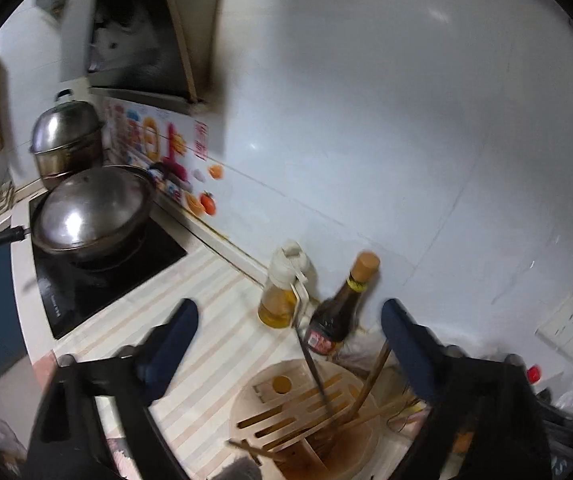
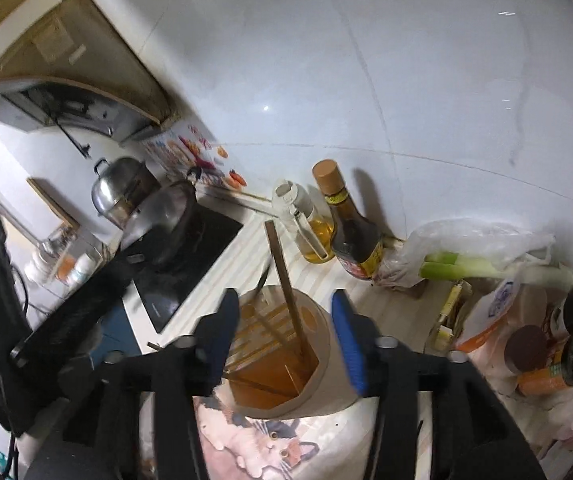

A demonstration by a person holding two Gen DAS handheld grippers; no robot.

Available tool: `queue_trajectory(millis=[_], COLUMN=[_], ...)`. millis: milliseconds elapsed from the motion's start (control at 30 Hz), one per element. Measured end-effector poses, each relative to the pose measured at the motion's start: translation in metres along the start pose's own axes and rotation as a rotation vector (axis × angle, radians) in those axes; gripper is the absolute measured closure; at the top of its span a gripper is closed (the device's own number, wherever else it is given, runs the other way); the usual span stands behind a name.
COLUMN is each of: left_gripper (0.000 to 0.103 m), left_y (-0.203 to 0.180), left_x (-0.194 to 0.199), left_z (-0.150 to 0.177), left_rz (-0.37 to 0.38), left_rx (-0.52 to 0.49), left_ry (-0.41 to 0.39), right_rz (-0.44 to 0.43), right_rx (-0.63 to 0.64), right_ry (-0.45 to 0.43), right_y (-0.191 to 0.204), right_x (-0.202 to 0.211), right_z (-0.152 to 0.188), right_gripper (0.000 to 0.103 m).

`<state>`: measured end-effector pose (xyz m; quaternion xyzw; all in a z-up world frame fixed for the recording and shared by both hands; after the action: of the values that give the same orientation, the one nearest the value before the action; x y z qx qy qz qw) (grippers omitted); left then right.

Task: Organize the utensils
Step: 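Drop the chopsticks into the holder by opening both tools, then grasp a light chopstick with the left tool while the right grasps a dark one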

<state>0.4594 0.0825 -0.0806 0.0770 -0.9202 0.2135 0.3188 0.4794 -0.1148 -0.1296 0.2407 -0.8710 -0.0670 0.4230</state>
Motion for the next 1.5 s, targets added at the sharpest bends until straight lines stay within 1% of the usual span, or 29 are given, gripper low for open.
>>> queue_trajectory(millis=[100, 167, 267, 333, 367, 400, 500, 600, 667, 700, 767, 800, 833, 900, 933, 967, 1000, 1067, 1100, 1133, 1167, 1200, 1233, 1267, 1300, 1333, 1400, 1467, 1500], left_gripper=[0.008, 0.0, 0.0, 0.0, 0.0, 0.0, 0.0, 0.0, 0.0, 0.0, 0.0, 0.0, 0.001, 0.003, 0.006, 0.015, 0.02, 0.042, 0.047, 0.056, 0.057, 0.064, 0.073, 0.086, 0.092, 0.097, 0.098, 0.098, 0.098], left_y=[0.011, 0.017, 0.03, 0.04, 0.046, 0.049, 0.058, 0.062, 0.064, 0.063, 0.058, 0.054, 0.05, 0.038, 0.034, 0.026, 0.021, 0.01, 0.007, 0.005, 0.0, -0.004, -0.006, -0.008, -0.008, -0.006, 0.004, 0.017, 0.028], left_x=[0.018, 0.025, 0.038, 0.047, 0.05, 0.052, 0.055, 0.042, 0.025, 0.015, -0.006, -0.019, -0.026, -0.046, -0.053, -0.063, -0.068, -0.084, -0.091, -0.095, -0.097, -0.099, -0.1, -0.1, -0.099, -0.099, -0.095, -0.09, -0.086], left_z=[-0.002, 0.003, 0.016, 0.028, 0.037, 0.044, 0.083, 0.134, 0.176, 0.199, 0.243, 0.269, 0.284, 0.319, 0.33, 0.344, 0.352, 0.373, 0.379, 0.382, 0.38, 0.381, 0.381, 0.38, 0.38, 0.379, 0.377, 0.374, 0.372], left_rz=[-0.019, -0.028, -0.048, -0.064, -0.086, -0.097, -0.109, -0.13, -0.157, -0.16, -0.167, -0.163, -0.156, -0.149, -0.143, -0.137, -0.138, -0.139, -0.142, -0.152, -0.153, -0.151, -0.16, -0.153, -0.153, -0.149, -0.163, -0.182, -0.197], left_rx=[0.009, 0.005, 0.009, 0.012, 0.011, 0.009, -0.012, -0.06, -0.097, -0.114, -0.14, -0.148, -0.15, -0.167, -0.177, -0.196, -0.211, -0.254, -0.271, -0.29, -0.318, -0.342, -0.358, -0.362, -0.369, -0.367, -0.357, -0.346, -0.334], left_ry=[0.002, 0.011, 0.017, 0.026, 0.032, 0.039, 0.101, 0.208, 0.301, 0.354, 0.465, 0.527, 0.558, 0.63, 0.653, 0.681, 0.699, 0.742, 0.755, 0.753, 0.72, 0.713, 0.703, 0.701, 0.698, 0.699, 0.689, 0.687, 0.687], right_rz=[0.005, 0.002, 0.008, 0.025, 0.028, 0.035, 0.102, 0.186, 0.223, 0.251, 0.267, 0.271, 0.277, 0.272, 0.276, 0.277, 0.277, 0.258, 0.252, 0.244, 0.241, 0.246, 0.245, 0.252, 0.279, 0.3, 0.374, 0.418, 0.427], right_rx=[-0.019, -0.033, -0.054, -0.077, -0.085, -0.099, -0.123, -0.161, -0.204, -0.231, -0.289, -0.306, -0.329, -0.378, -0.398, -0.411, -0.425, -0.437, -0.434, -0.426, -0.415, -0.393, -0.379, -0.359, -0.334, -0.311, -0.251, -0.198, -0.197], right_ry=[-0.019, -0.026, -0.023, -0.013, -0.006, 0.006, 0.051, 0.139, 0.198, 0.249, 0.318, 0.345, 0.377, 0.419, 0.436, 0.447, 0.456, 0.469, 0.474, 0.477, 0.48, 0.486, 0.491, 0.5, 0.51, 0.519, 0.557, 0.569, 0.572], right_y=[-0.008, -0.014, -0.023, -0.031, -0.034, -0.04, -0.058, -0.084, -0.105, -0.119, -0.143, -0.15, -0.159, -0.174, -0.181, -0.185, -0.19, -0.194, -0.196, -0.195, -0.192, -0.19, -0.187, -0.185, -0.186, -0.186, -0.184, -0.179, -0.178], right_x=[0.018, 0.028, 0.043, 0.052, 0.055, 0.059, 0.063, 0.06, 0.054, 0.048, 0.036, 0.031, 0.026, 0.016, 0.013, 0.01, 0.008, 0.003, 0.0, -0.003, -0.005, -0.01, -0.015, -0.02, -0.025, -0.028, -0.037, -0.042, -0.043], right_z=[0.004, 0.007, 0.019, 0.033, 0.04, 0.053, 0.087, 0.133, 0.167, 0.19, 0.227, 0.24, 0.256, 0.281, 0.292, 0.298, 0.307, 0.318, 0.321, 0.323, 0.324, 0.324, 0.322, 0.322, 0.322, 0.323, 0.324, 0.322, 0.323], right_gripper=[0.051, 0.051, 0.051, 0.051, 0.051, 0.051, 0.051, 0.051, 0.051, 0.051, 0.054, 0.063, 0.071, 0.075, 0.076, 0.076, 0.076, 0.076, 0.076, 0.076, 0.076, 0.076, 0.076, 0.076, 0.076, 0.078, 0.081, 0.091, 0.097])
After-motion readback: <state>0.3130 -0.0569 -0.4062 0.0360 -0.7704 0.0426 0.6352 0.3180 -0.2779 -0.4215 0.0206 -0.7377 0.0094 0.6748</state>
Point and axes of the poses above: each gripper's, at about its wrist camera, not at the fingertips, and x roughly against the way its jaws point, y to its left, z to its underside, the point moved 6 cm from there along -x, roughly the way its jaws point, and after that the axes turned 11 degrees about x, right-handed, at the moved point
